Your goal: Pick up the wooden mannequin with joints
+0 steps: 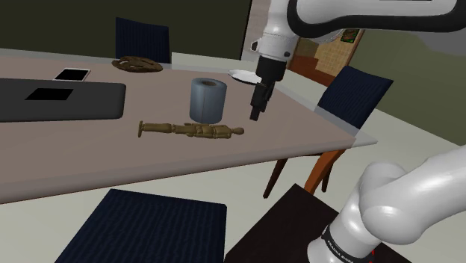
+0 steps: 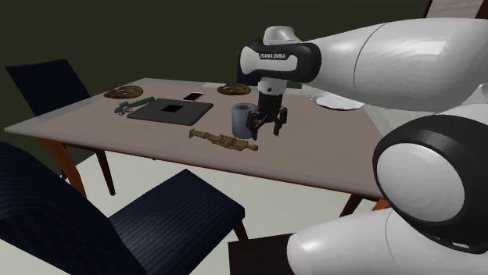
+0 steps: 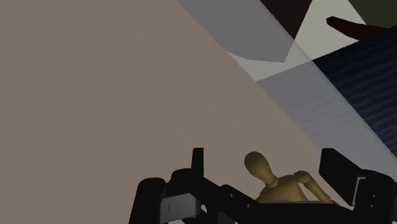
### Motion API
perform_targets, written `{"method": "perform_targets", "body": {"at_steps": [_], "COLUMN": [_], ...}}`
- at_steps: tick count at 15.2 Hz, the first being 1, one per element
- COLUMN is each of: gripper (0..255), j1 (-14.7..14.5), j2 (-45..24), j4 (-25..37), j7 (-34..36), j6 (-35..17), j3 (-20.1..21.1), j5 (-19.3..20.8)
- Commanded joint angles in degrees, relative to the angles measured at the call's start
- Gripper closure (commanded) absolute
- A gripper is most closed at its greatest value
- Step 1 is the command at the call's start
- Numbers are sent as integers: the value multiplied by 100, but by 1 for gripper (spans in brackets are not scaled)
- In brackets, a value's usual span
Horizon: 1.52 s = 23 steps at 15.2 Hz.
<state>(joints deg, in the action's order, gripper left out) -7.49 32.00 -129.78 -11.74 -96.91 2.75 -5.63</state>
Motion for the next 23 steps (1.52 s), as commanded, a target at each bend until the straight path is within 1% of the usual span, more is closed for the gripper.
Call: {"method": "perform_targets", "body": {"at_steps": [1,5,6,13,15,16,23], "gripper": [0,0,0,0,0,255,255], "j1": [-192,-537,-548,-557,-557,-557,-561], "j2": [-219,-657,-671,-732,-732,-728,-711], "j4": [16,68,70,-464,-464,-474,-522], "j7": [-306,-888,-908,-934,-934,-936,-932], "j6": [-324,-928,-948,-1542,-1542,-1548,-1577], "j3": [116,337,345,371,371,370,375], "j5": [-2,27,28,5,5,4,0]}}
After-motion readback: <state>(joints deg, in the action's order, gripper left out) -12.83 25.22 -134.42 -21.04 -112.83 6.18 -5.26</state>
